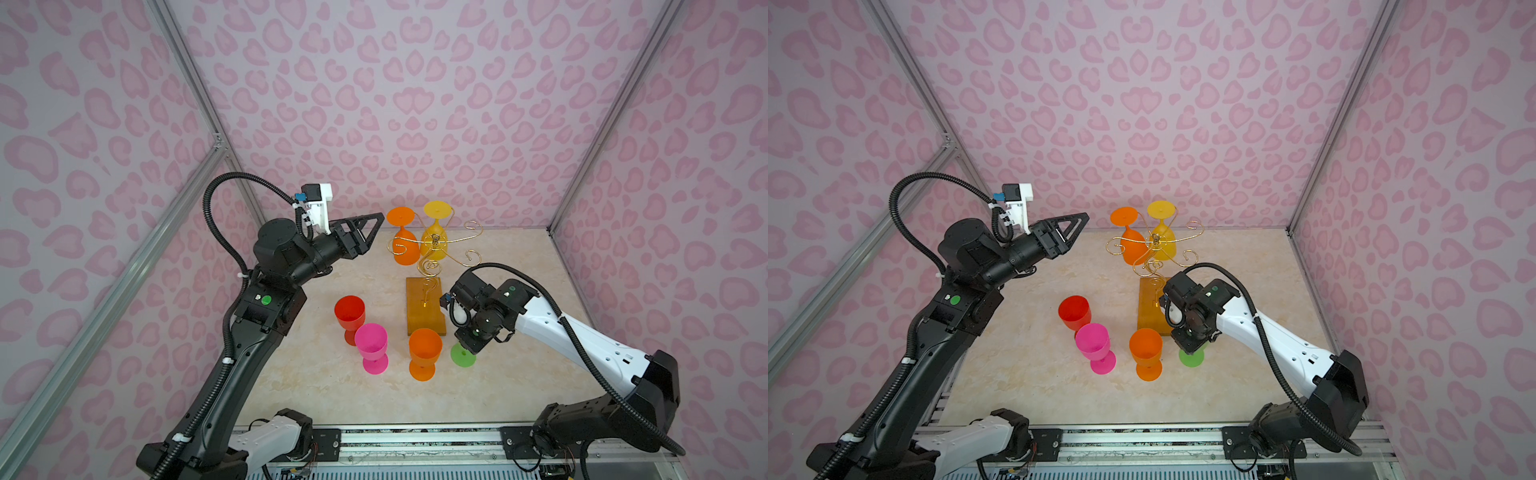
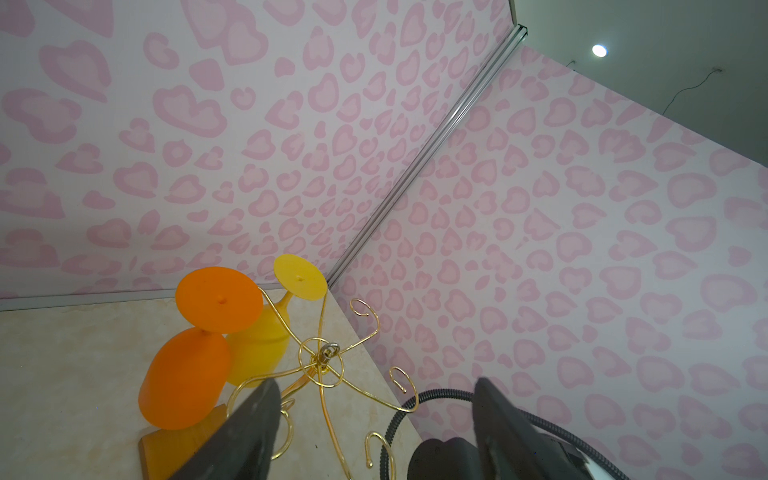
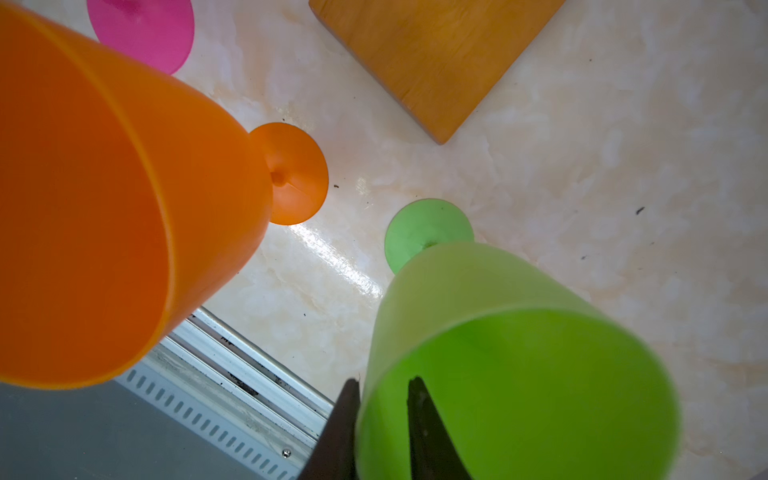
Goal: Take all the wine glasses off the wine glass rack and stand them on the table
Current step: 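Lower the green glass toward the table near the orange glass with the right gripper, then open the right gripper to release the upright green glass and raise it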
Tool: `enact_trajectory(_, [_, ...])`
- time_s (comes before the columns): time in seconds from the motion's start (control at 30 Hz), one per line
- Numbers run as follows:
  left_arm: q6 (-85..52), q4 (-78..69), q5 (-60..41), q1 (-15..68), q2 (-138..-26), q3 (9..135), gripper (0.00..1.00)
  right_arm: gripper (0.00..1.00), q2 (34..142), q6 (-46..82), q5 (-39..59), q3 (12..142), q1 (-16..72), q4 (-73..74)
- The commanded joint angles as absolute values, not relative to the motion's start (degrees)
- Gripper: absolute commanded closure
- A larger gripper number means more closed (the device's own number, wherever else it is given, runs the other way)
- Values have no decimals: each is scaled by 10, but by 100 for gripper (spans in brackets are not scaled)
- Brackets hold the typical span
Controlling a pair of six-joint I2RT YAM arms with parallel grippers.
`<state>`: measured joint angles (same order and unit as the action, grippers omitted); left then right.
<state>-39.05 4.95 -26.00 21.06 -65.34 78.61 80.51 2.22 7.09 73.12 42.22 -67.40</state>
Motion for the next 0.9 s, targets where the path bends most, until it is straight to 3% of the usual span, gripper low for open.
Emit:
enact_trajectory(0.0, [-384,48,-261,209,-648,785,25,75,790,25,80,737,422,-676])
enact_trajectory(0.37, [-406,49,-259,192,-665,786,25,73,683,53,93,742,413,-639])
enact_trajectory(0.47, [-420,43,-264,180,-679,789,24,73,645,54,134,748,388,-619])
enact_trajectory(0.67, [-493,36,-309,142,-753,818,26,73,566,51,203,748,330,-549])
enact_trajectory(0.87, [-504,28,-330,134,-835,855,28,73,466,62,191,718,314,-429])
